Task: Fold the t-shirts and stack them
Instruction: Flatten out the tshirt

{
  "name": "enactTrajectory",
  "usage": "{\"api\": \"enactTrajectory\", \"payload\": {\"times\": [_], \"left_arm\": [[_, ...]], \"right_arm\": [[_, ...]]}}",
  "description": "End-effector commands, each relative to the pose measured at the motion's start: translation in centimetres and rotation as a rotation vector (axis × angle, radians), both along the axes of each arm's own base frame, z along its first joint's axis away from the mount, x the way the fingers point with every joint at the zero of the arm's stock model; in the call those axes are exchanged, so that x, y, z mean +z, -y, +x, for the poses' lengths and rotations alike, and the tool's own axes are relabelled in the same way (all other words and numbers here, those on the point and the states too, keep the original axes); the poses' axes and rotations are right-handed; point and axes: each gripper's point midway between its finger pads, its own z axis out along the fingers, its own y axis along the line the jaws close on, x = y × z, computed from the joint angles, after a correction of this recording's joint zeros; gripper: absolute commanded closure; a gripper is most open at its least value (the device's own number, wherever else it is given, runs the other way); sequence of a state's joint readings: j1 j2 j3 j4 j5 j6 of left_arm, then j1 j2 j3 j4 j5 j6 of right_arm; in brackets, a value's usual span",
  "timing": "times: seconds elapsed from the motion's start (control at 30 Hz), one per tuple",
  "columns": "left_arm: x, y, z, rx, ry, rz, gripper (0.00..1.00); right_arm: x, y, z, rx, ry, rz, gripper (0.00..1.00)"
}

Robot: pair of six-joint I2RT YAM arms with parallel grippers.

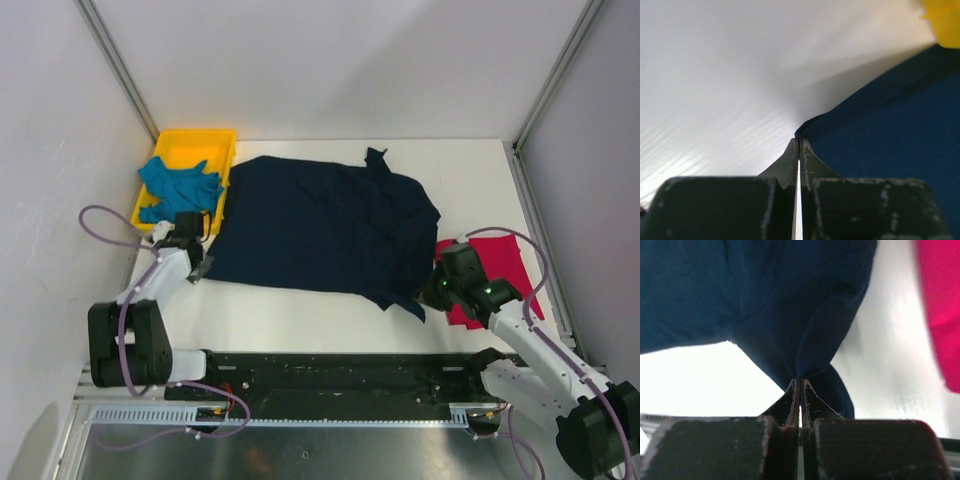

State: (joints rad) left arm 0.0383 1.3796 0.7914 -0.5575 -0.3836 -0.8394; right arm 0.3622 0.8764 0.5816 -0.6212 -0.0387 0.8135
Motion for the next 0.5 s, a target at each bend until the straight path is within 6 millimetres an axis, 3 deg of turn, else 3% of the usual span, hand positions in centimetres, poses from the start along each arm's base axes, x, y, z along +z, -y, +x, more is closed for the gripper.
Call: {"api": "enactTrajectory", "payload": {"times": [0.0,0.3,0.4,0.47], "left_arm": [[0.7,-3.8,-4.5,0.136,-0.039,0.123,1.0],[1.4,-4.6,-7.8,0.175,-0.044,0.147,1.0],[1.5,-4.6,-8.0,0.179,-0.038,0.145,1.0],[1.5,-4.6,-8.0,0.18,-0.039,0.143,1.0]], "right_arm": [[0.0,-2.3,-1.8,0.04,-0.028,0.006,1.0],[-1.6,-6.8,-9.7,0.159,-0.099,0.046,1.0],[-0.8,-9.0,-11.0,0.235,-0.08,0.084,0.93],[-0.5,-9.3,-10.6,0.256,-0.066,0.046,0.86]]}}
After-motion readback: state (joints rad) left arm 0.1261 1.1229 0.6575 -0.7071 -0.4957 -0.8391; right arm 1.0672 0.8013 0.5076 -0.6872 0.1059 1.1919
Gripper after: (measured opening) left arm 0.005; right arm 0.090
